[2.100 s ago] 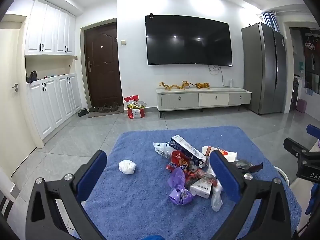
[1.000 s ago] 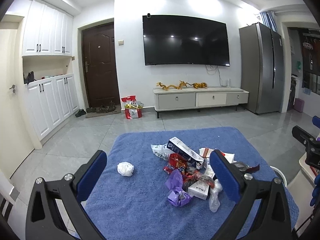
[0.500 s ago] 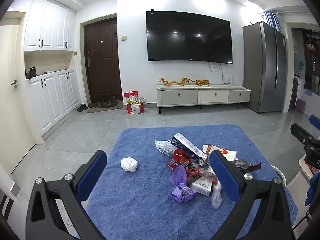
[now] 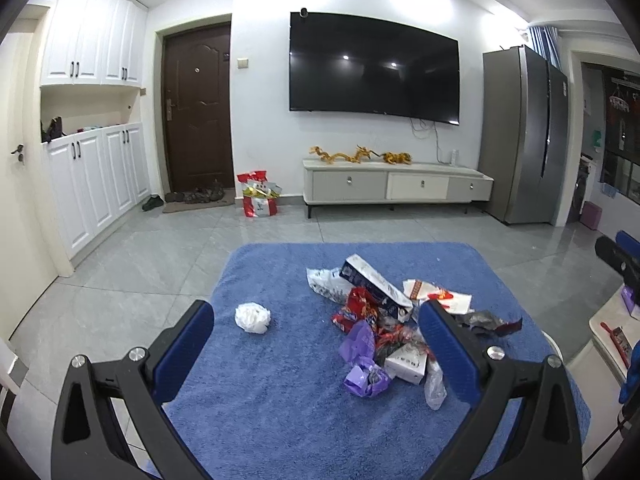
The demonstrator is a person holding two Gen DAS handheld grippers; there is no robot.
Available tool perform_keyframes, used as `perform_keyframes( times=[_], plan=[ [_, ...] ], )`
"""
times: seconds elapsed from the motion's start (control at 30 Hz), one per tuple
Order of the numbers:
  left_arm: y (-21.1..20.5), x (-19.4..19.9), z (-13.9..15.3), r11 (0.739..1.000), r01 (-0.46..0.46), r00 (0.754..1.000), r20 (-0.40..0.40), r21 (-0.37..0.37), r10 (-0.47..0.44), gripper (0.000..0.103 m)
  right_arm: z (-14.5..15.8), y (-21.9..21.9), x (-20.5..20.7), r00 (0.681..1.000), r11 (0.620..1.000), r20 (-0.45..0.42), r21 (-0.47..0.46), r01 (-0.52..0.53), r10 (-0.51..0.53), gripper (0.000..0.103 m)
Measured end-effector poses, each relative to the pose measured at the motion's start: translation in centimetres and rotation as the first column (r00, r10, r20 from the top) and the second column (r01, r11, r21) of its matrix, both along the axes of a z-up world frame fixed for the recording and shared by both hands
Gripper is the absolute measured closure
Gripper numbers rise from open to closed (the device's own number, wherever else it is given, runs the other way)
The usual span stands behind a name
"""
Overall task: Collect trash
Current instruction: 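Grasp the purple plastic bag with the left gripper while the right gripper grasps it too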
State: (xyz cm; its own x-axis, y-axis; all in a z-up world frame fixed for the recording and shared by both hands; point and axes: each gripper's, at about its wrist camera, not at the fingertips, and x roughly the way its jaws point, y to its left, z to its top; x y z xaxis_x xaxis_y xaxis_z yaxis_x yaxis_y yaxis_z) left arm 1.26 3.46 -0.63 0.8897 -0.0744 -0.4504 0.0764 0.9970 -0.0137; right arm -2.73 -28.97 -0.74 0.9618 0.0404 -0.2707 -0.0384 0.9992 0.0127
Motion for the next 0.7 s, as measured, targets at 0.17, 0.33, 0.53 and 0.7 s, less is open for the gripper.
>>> perform_keyframes(
  times=[0.17,0.33,0.53,0.7],
  plan=[
    [-0.5,1.5,-2.7,0.998,0.061,0.994,-0.092,-0.035,-0.064,0.001,-2.0,0.2,1.8,0.992,0.997,-0.098,0.029,-0.075,0.078,0.027],
    [-1.4,3.3,-5.4,0.992,0.109,0.977,-0.178,-0.061,-0.118,0.008,-4.9,1.5,4.1,0.960,0.977,-0.182,0.081,-0.199,0.211,0.040],
    [-1.6,5.7,-8.6,0.983,0.140,0.944,-0.285,-0.117,-0.168,0.018,-9.3,3.7,8.2,0.884,0.930,-0.299,0.189,-0.315,0.360,0.052],
    [-2.0,7.5,-10.5,0.977,0.163,0.922,-0.331,-0.134,-0.199,0.028,-12.0,5.8,11.2,0.856,0.929,-0.363,0.168,-0.330,0.369,0.057]
  ],
)
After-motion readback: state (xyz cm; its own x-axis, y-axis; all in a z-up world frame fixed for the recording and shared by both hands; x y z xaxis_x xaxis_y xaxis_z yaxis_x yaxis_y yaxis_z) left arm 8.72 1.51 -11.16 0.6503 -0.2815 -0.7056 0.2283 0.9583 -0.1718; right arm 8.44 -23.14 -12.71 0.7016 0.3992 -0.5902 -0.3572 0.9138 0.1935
